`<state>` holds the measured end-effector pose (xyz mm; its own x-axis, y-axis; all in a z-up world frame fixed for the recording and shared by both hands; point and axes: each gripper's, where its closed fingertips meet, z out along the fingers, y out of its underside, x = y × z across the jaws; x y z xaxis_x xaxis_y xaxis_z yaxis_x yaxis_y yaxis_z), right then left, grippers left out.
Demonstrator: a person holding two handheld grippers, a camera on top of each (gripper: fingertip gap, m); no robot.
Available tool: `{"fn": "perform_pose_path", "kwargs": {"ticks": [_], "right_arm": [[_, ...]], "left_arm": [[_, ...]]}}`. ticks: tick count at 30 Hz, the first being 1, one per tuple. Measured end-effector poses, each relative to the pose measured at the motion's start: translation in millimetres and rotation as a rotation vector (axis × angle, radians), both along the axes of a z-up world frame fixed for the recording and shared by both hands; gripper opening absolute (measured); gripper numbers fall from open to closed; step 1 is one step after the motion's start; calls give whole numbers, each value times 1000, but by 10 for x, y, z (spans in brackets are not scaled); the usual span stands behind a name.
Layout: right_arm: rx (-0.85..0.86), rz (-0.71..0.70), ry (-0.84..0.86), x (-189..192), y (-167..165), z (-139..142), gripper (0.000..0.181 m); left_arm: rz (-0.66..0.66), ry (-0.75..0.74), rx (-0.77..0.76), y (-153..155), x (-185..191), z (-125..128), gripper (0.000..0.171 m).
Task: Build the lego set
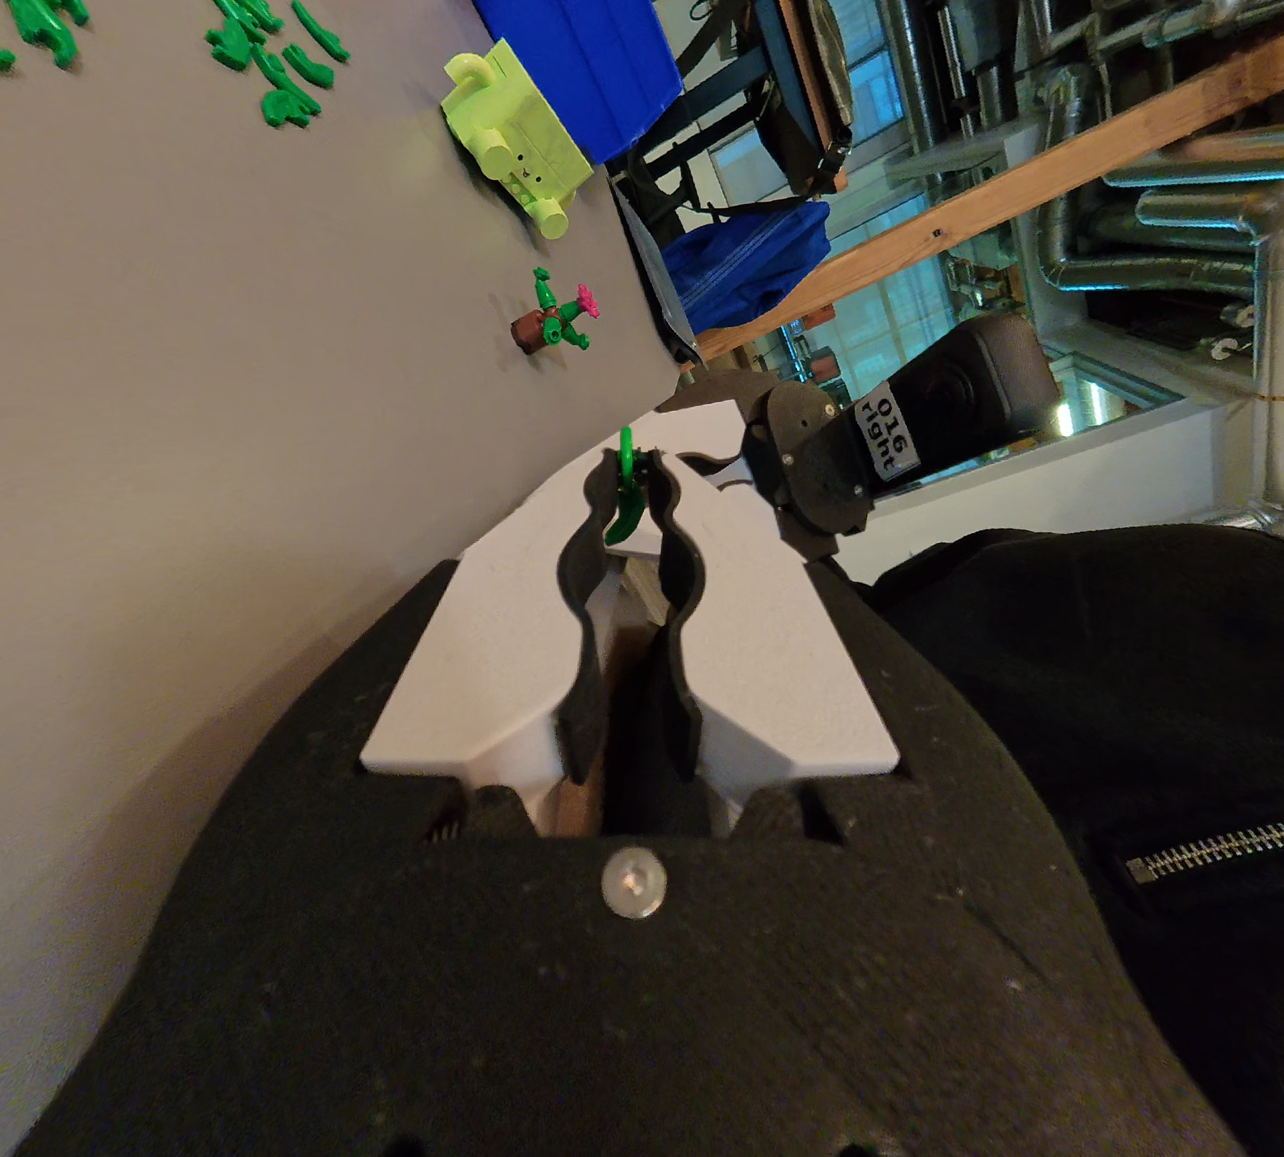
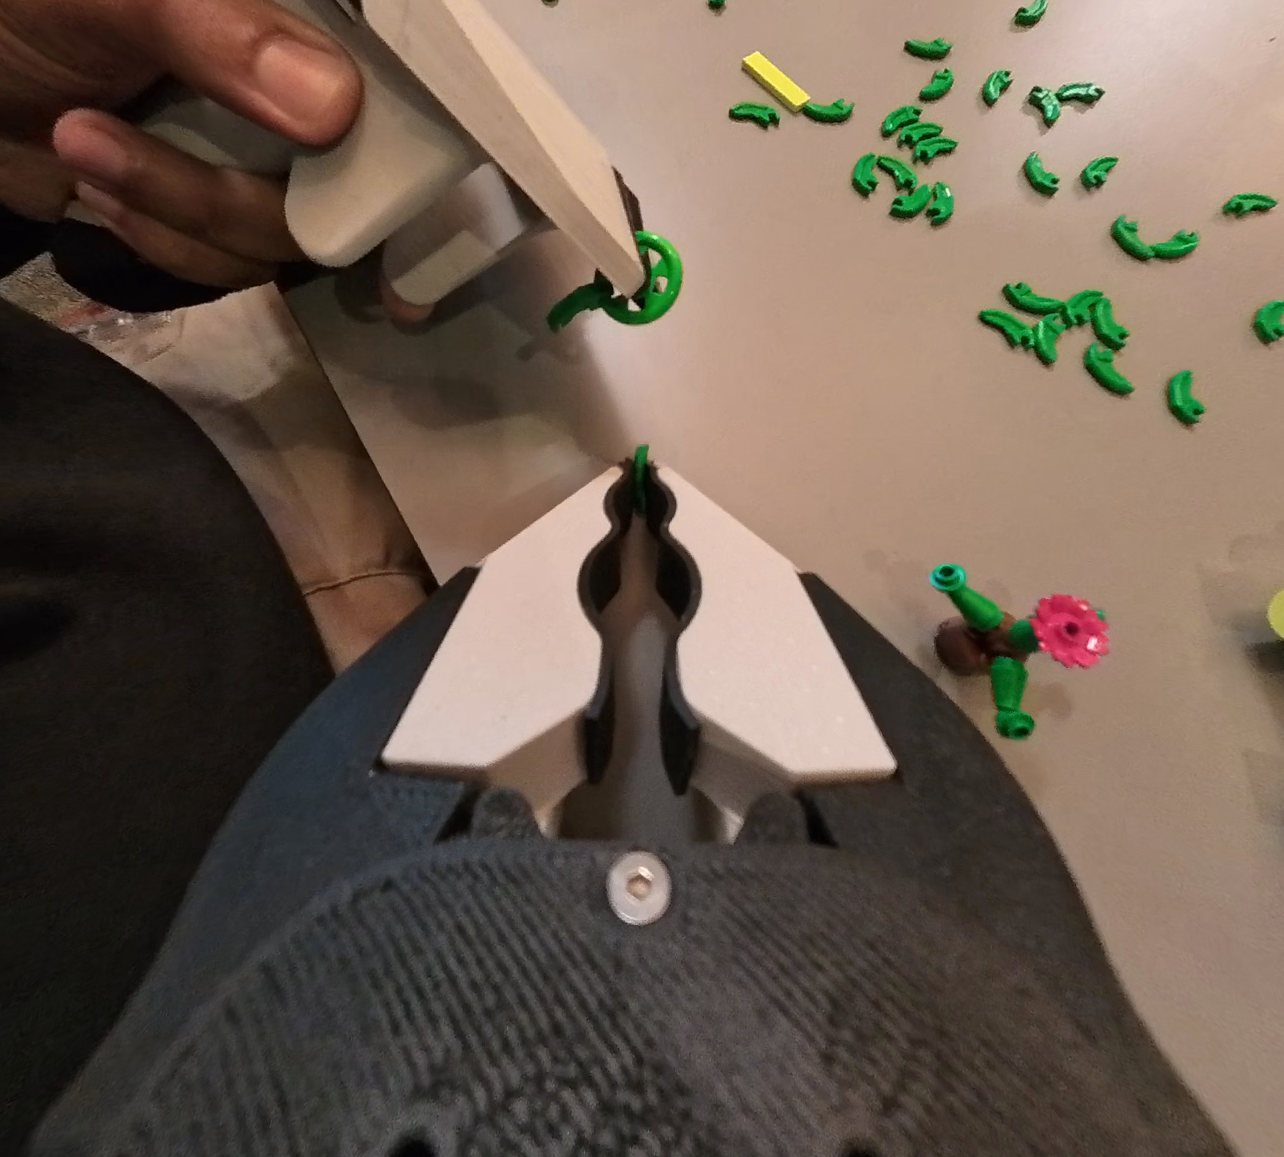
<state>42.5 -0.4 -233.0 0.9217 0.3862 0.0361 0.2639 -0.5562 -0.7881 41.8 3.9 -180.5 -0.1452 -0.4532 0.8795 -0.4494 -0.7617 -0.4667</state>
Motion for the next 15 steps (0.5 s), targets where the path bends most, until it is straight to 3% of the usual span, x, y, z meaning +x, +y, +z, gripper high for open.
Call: {"fn": "perform_pose_path", "kwargs": {"ticks": [8, 15], "right_arm": [[63, -18, 231, 76, -90, 256, 1], [31, -21, 243, 76, -134, 170, 1]], "left_arm": [[-53, 190, 300, -61, -36, -344, 9], [-81, 220, 356, -100, -29, -382, 9]]}}
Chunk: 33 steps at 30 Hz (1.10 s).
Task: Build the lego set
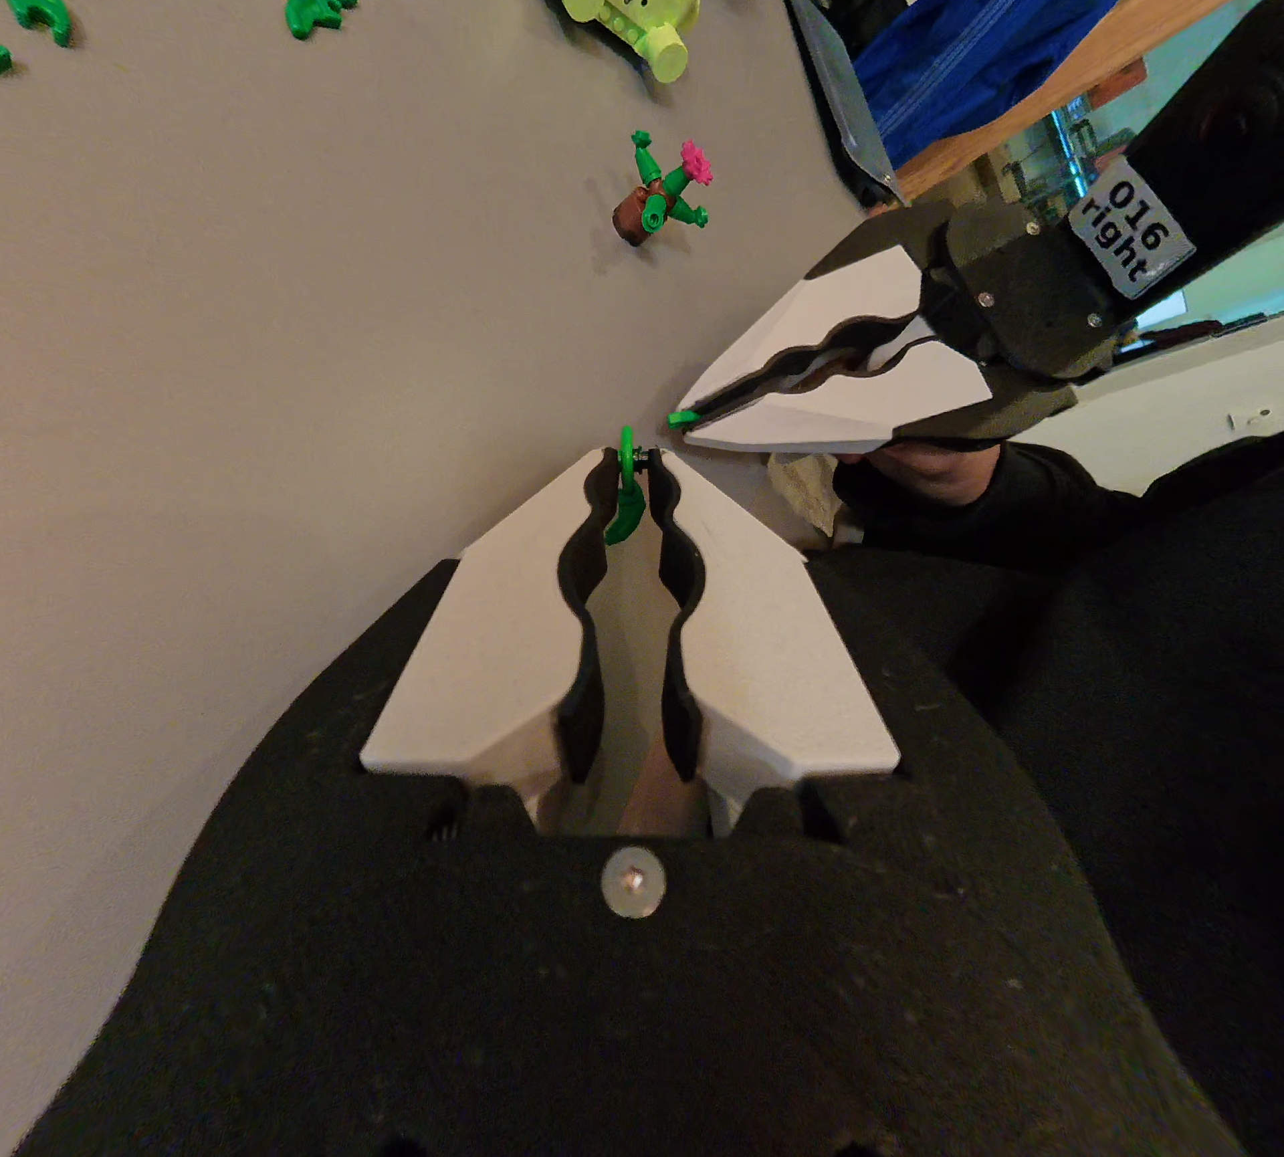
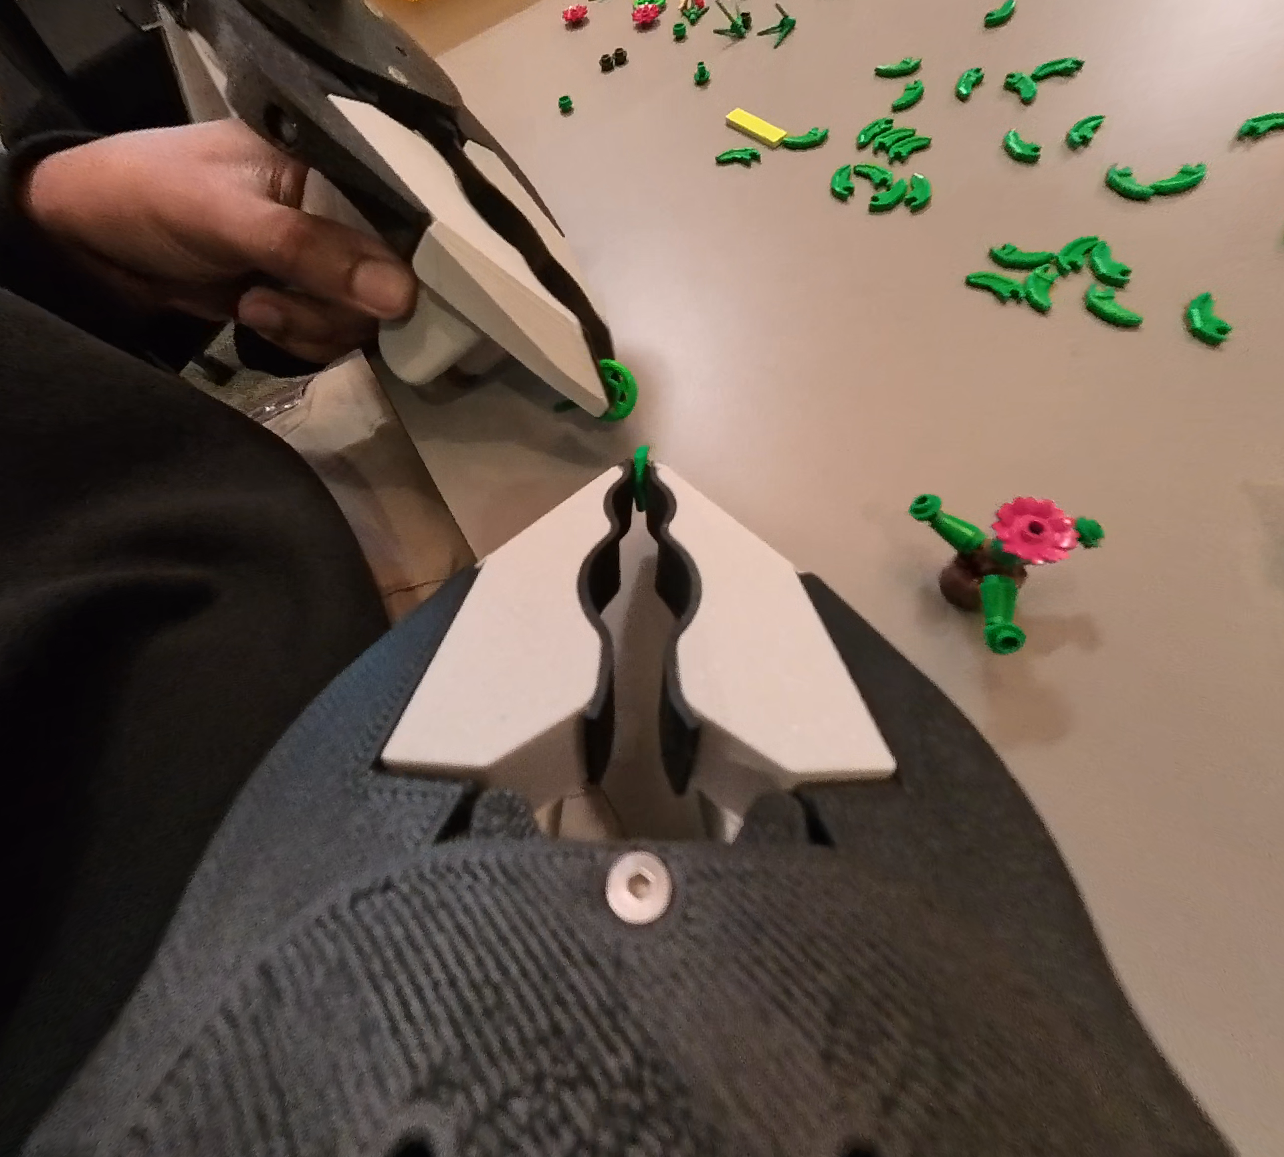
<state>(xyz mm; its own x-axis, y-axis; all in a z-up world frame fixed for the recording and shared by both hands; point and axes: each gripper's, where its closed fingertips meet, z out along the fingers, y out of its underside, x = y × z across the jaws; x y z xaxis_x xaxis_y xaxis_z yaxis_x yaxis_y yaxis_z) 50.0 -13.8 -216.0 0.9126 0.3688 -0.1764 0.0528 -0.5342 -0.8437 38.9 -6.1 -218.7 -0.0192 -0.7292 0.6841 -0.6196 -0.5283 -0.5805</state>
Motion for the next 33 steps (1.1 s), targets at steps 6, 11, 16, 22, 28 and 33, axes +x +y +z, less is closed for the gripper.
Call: {"fn": "perform_pose_path", "kwargs": {"ticks": [6, 11, 16, 22, 28, 33], "right_arm": [[-5, 12, -52, -44, 2, -54, 1], [2, 6, -47, -33, -4, -43, 1], [63, 2, -36, -16, -5, 61, 1], [130, 64, 220, -144, -25, 332, 1], [129, 117, 516, -176, -93, 531, 1], [134, 139, 649, -172, -117, 619, 1]], "left_arm": [[30, 57, 89, 83, 6, -104, 10], [76, 29, 78, 179, 11, -53, 22], [43, -194, 13, 118, 31, 376, 25], [-105, -323, -221, -186, -2, 606, 26], [-132, -355, -222, -230, -12, 646, 21], [-157, -369, -235, -274, -21, 659, 9]]}}
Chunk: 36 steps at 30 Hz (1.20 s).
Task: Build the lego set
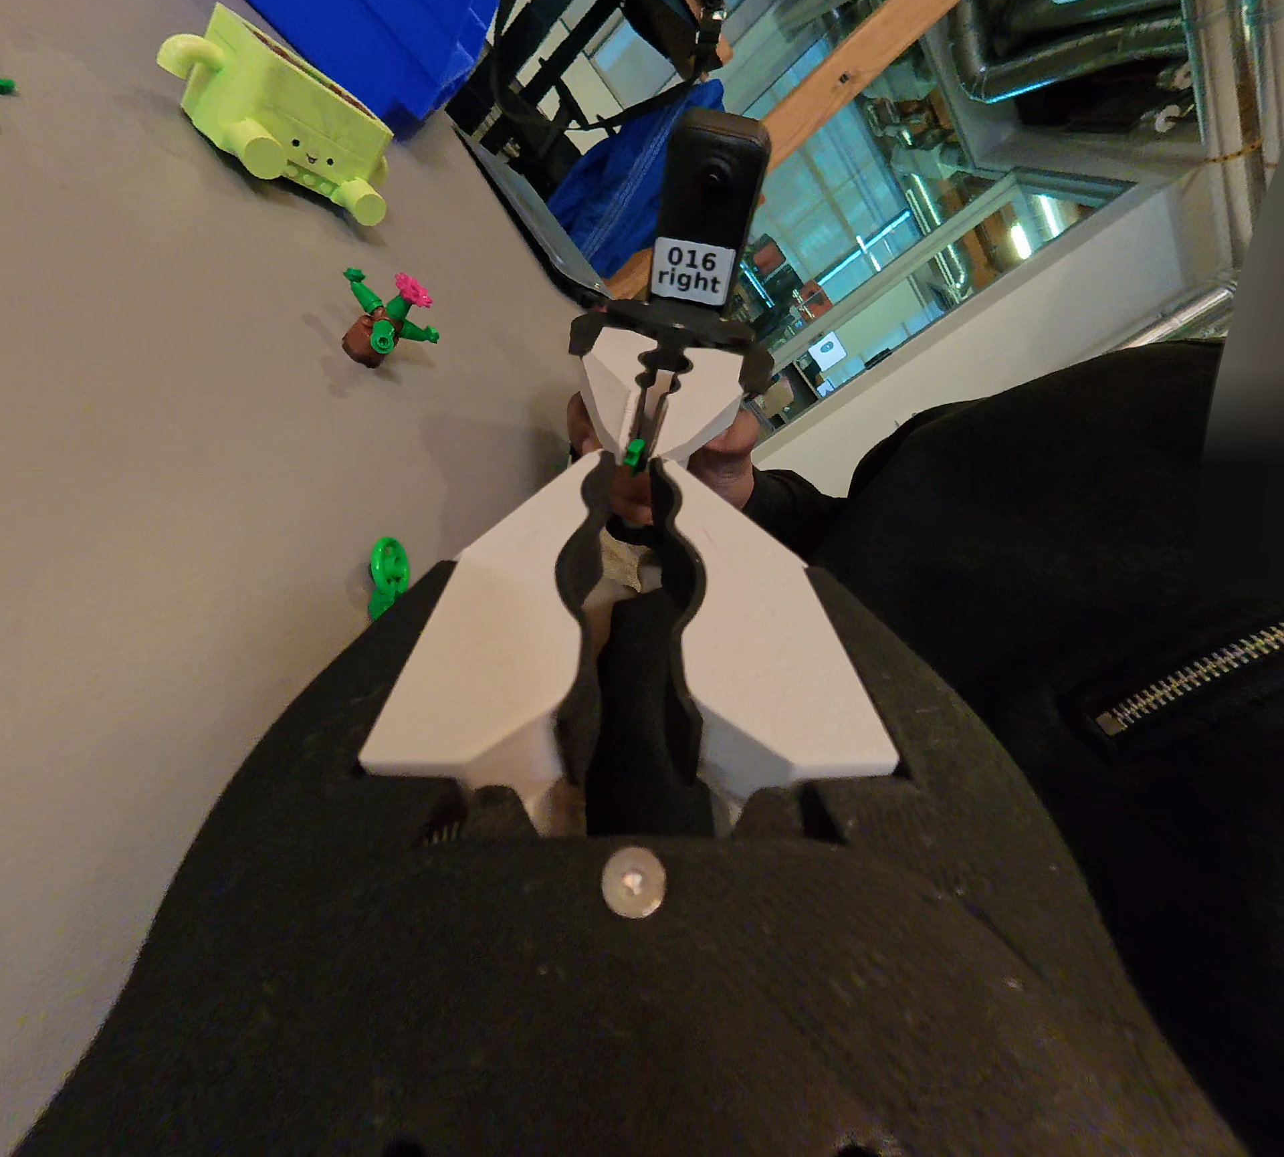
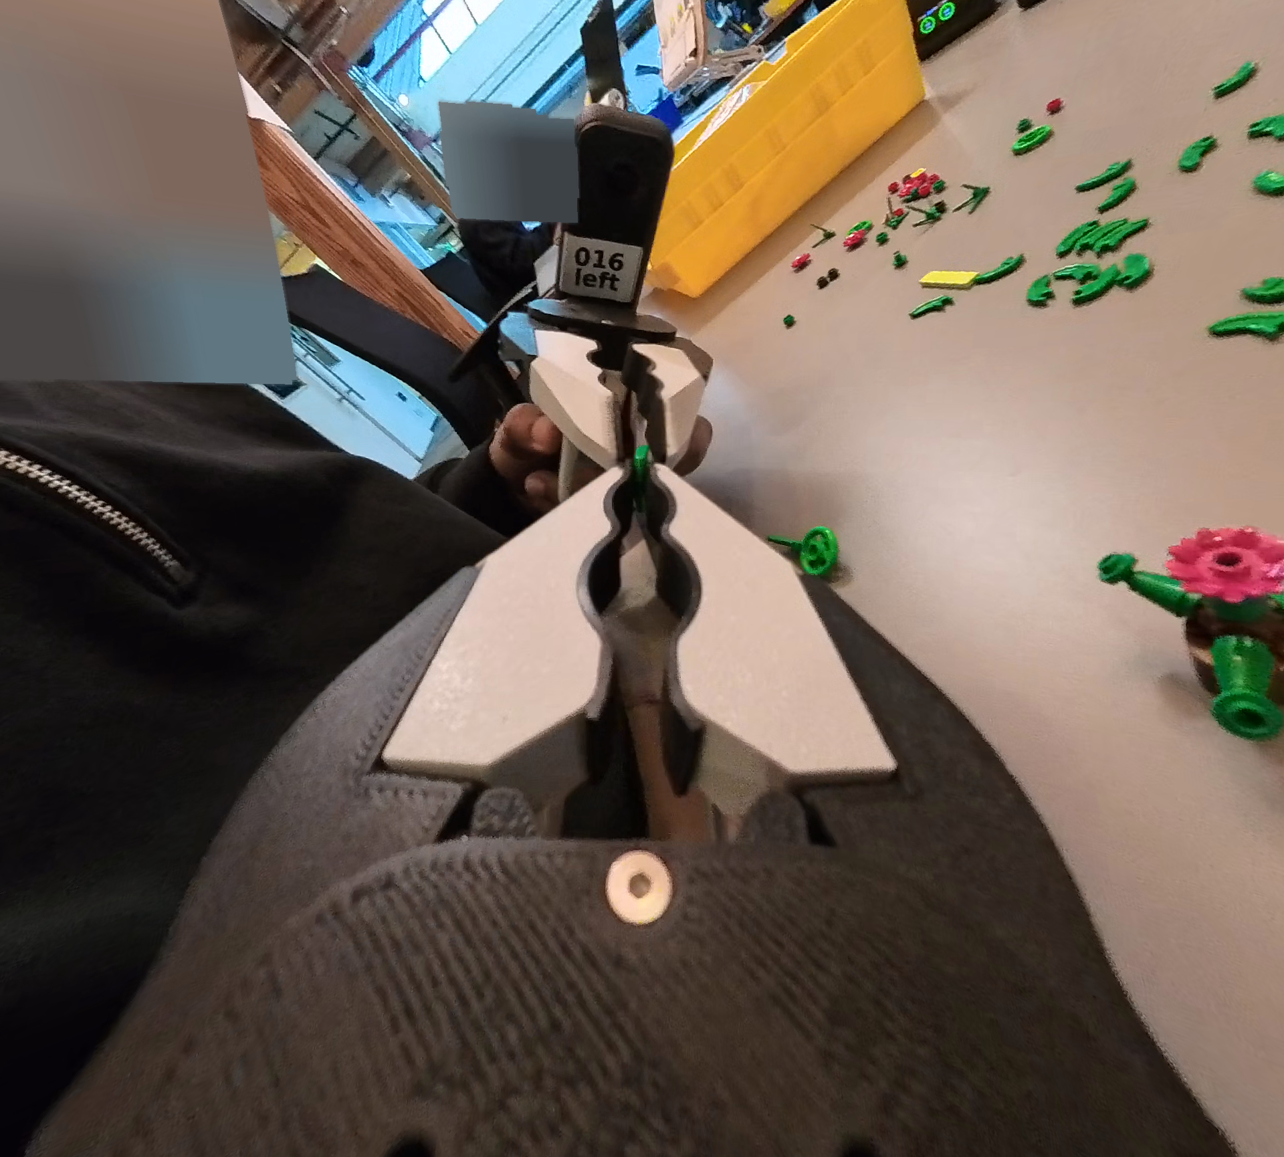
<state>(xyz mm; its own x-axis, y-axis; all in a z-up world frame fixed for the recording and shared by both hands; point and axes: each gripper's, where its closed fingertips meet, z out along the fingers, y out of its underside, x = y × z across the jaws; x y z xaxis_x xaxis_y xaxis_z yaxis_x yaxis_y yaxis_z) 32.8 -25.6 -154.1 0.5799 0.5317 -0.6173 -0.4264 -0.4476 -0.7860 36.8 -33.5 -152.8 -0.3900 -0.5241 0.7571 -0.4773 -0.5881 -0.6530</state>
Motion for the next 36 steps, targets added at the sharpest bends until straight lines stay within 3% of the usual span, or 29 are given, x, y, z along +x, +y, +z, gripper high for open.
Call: {"fn": "perform_pose_path", "kwargs": {"ticks": [9, 16, 36], "right_arm": [[-16, 38, 15, -65, -15, -15, 0], [14, -10, 31, -15, 27, 44, 2], [-10, 21, 109, -10, 17, 42, 1]], "left_arm": [[-23, -12, -10, -14, -26, 16, 1], [-2, -18, -17, 8, -9, 17, 1], [15, -38, -56, 0, 16, 48, 1]]}}
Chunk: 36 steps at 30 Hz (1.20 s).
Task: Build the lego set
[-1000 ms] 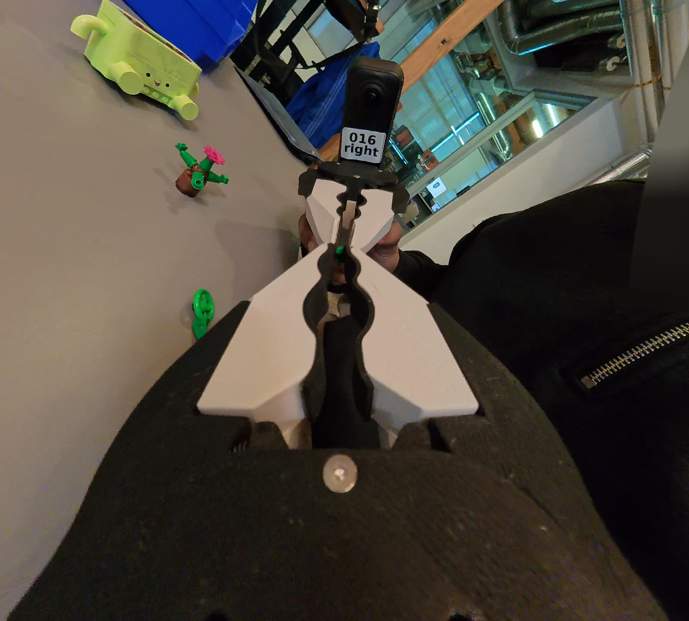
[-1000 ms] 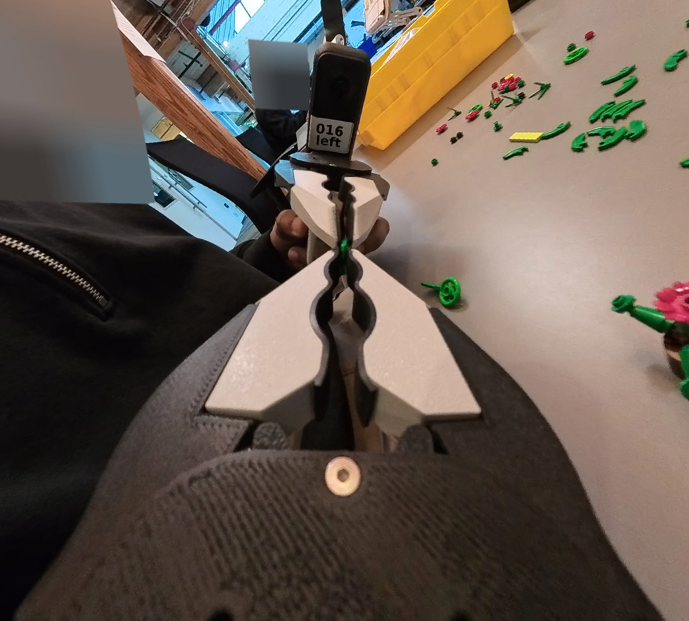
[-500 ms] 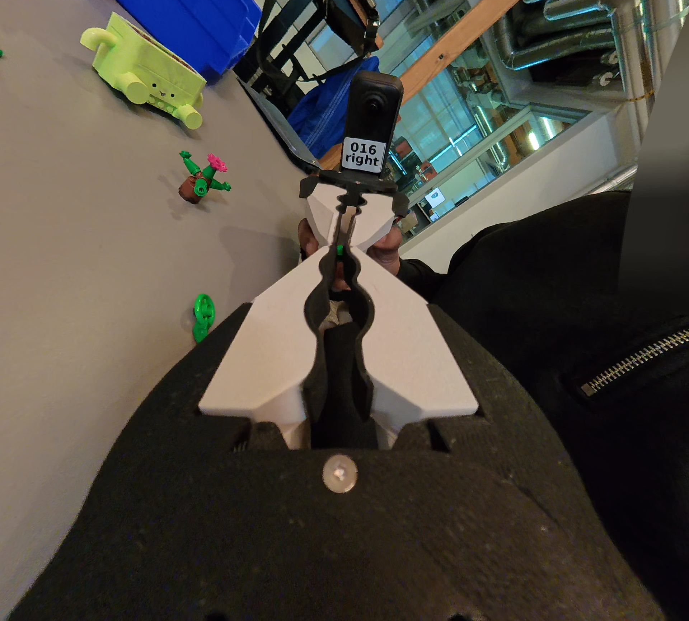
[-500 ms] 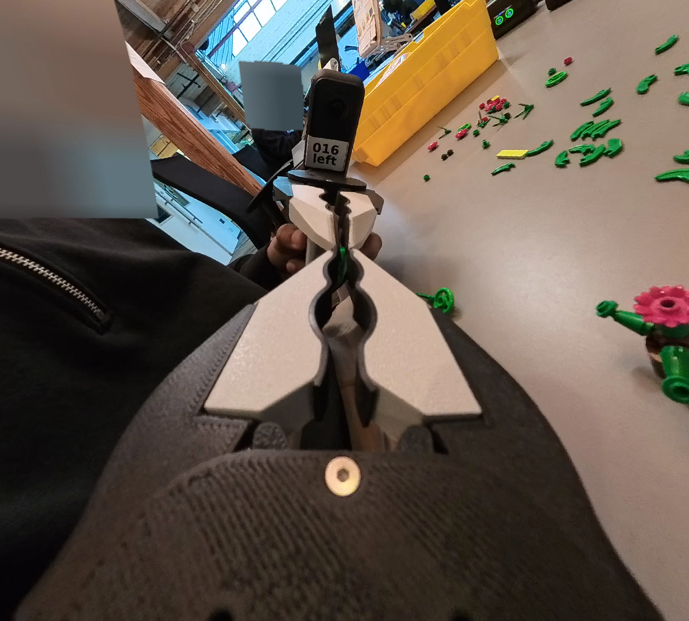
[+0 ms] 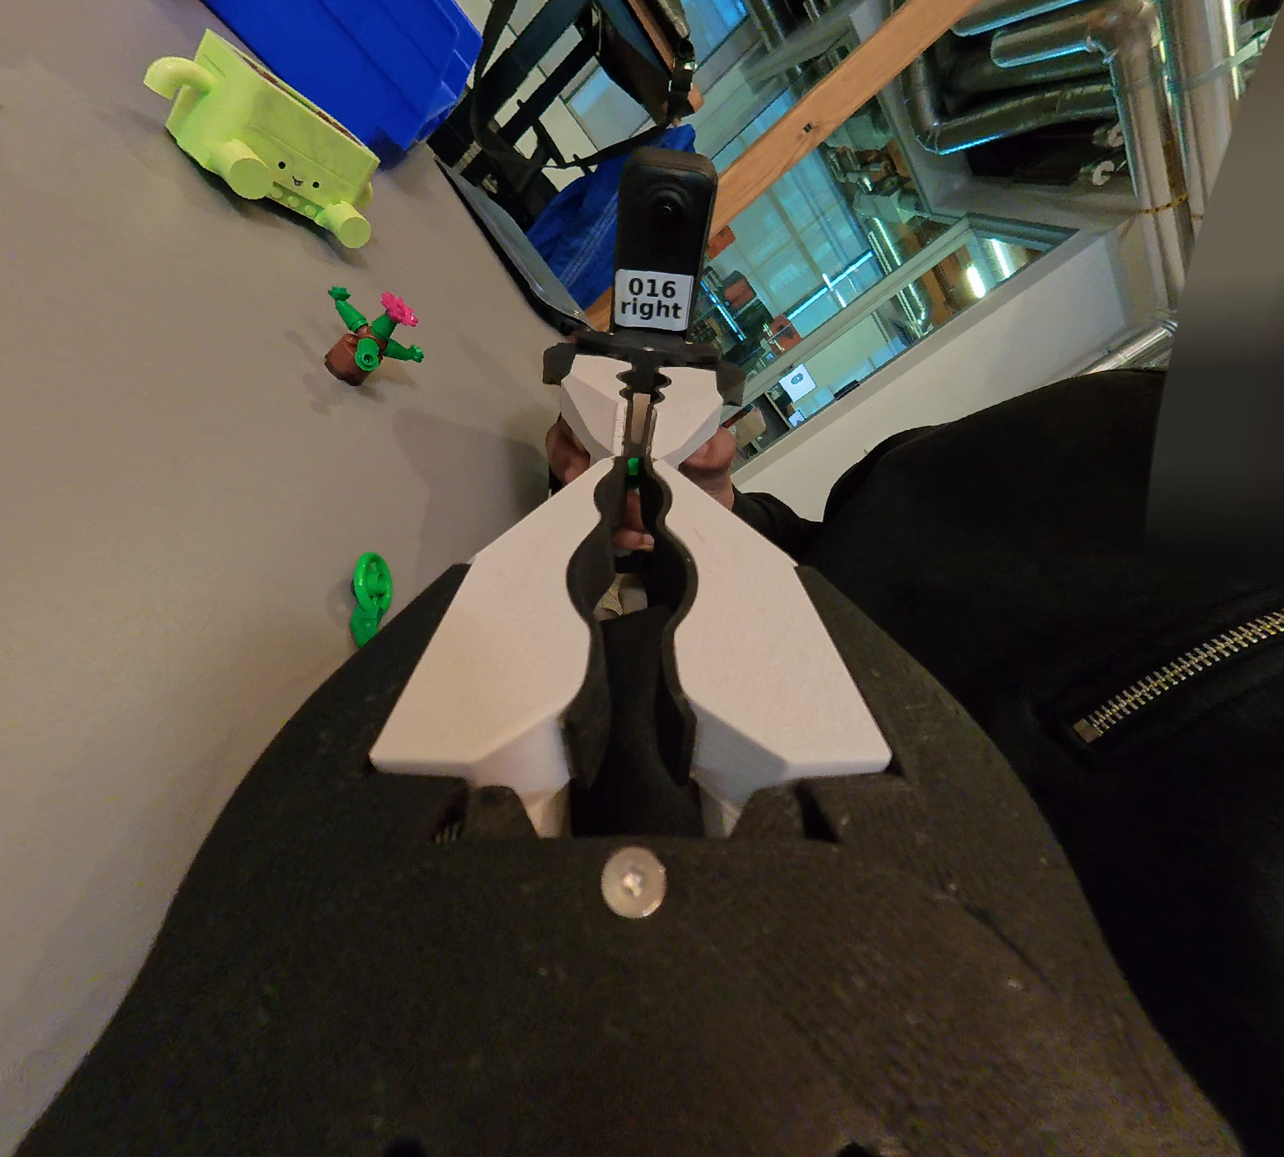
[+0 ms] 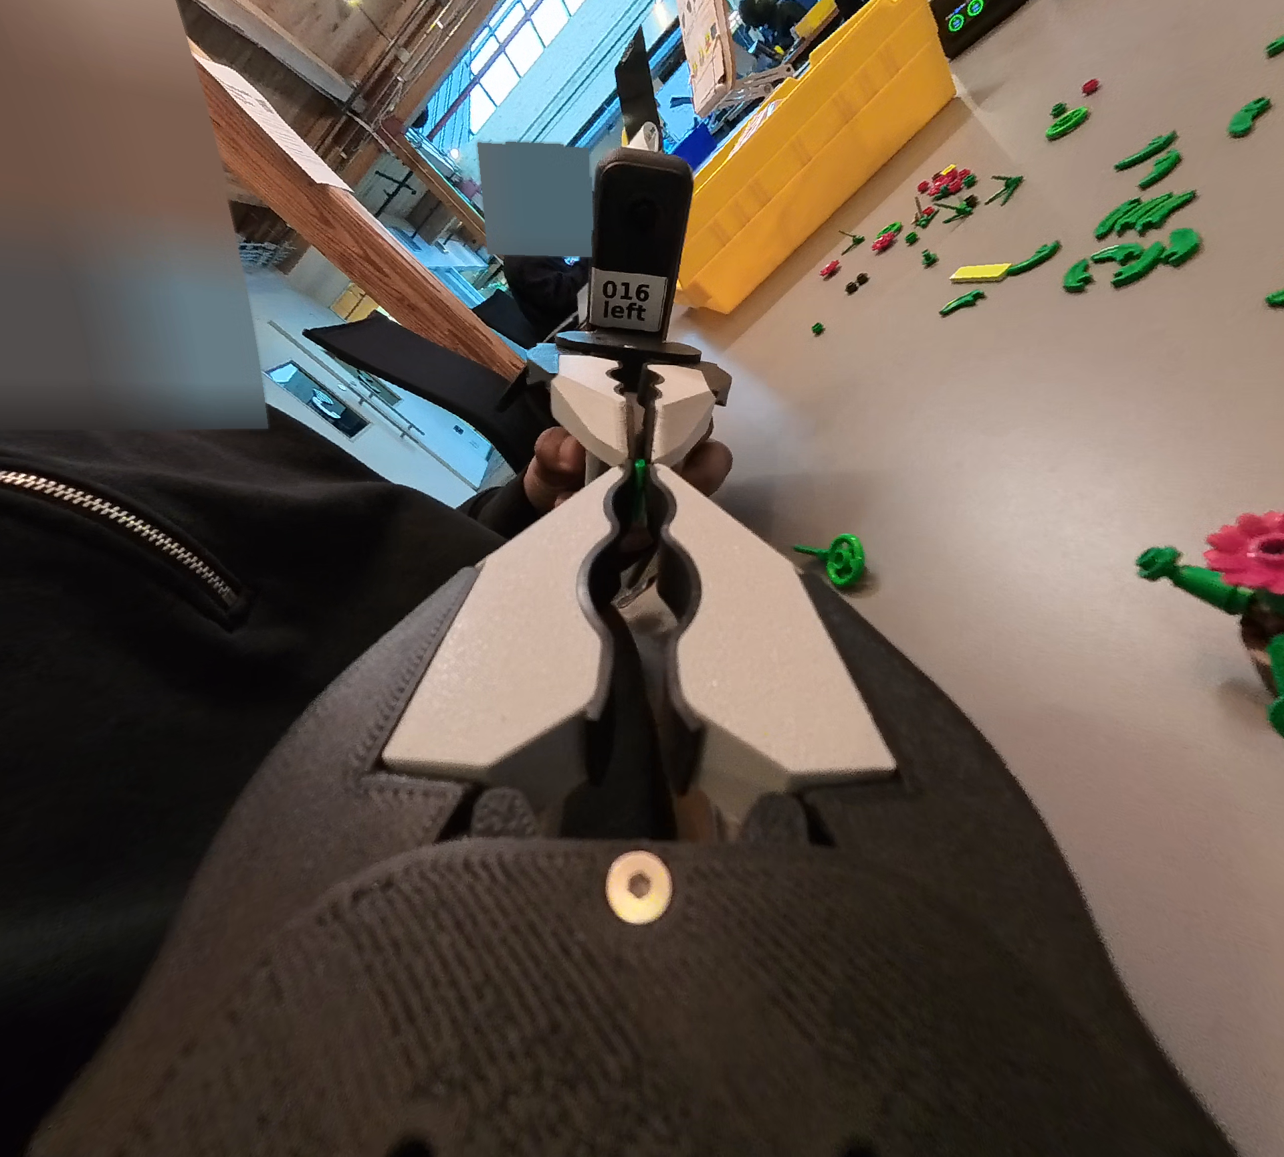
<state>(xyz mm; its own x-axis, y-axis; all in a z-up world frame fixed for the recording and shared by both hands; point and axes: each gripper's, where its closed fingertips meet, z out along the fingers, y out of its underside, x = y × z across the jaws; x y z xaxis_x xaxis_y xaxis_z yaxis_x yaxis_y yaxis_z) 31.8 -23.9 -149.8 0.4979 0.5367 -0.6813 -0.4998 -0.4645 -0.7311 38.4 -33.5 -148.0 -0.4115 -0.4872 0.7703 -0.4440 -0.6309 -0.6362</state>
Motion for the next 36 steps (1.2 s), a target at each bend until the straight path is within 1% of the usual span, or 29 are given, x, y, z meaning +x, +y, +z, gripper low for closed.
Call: {"fn": "perform_pose_path", "kwargs": {"ticks": [7, 10, 12, 14, 16, 17, 19, 21, 23, 26, 29, 32, 36], "right_arm": [[-2, 10, -3, -3, -15, 2, 0], [-18, -71, -74, 105, 27, -43, 1], [-23, -126, -100, 218, 42, -47, 0], [-48, -153, -139, 293, 46, -101, 0], [-60, -163, -168, 321, 44, -139, 0], [-63, -162, -181, 318, 43, -155, 0], [-74, -168, -208, 316, 51, -191, 0], [-72, -172, -219, 306, 58, -200, 0], [-66, -173, -207, 297, 57, -189, 0], [-64, -173, -185, 297, 47, -185, 0], [-60, -175, -171, 309, 35, -181, 0], [-57, -179, -168, 321, 28, -178, 1], [-58, -183, -175, 327, 21, -194, 0]], "left_arm": [[3, 1, 0, -15, 4, -1, 2], [62, 14, 91, 58, 23, -23, 24], [124, 56, 256, 129, 30, -129, 30], [169, 138, 493, 188, 32, -331, 32], [180, 213, 720, 205, 28, -533, 33], [173, 230, 803, 184, 30, -604, 32], [162, 237, 917, 125, 48, -686, 26], [149, 259, 999, 92, 58, -770, 25], [176, 303, 1077, 161, 64, -839, 25], [174, 339, 1108, 199, 50, -876, 24], [164, 353, 1087, 204, 45, -899, 25], [195, 370, 1074, 260, 58, -888, 12], [212, 372, 997, 291, 66, -848, 10]]}}
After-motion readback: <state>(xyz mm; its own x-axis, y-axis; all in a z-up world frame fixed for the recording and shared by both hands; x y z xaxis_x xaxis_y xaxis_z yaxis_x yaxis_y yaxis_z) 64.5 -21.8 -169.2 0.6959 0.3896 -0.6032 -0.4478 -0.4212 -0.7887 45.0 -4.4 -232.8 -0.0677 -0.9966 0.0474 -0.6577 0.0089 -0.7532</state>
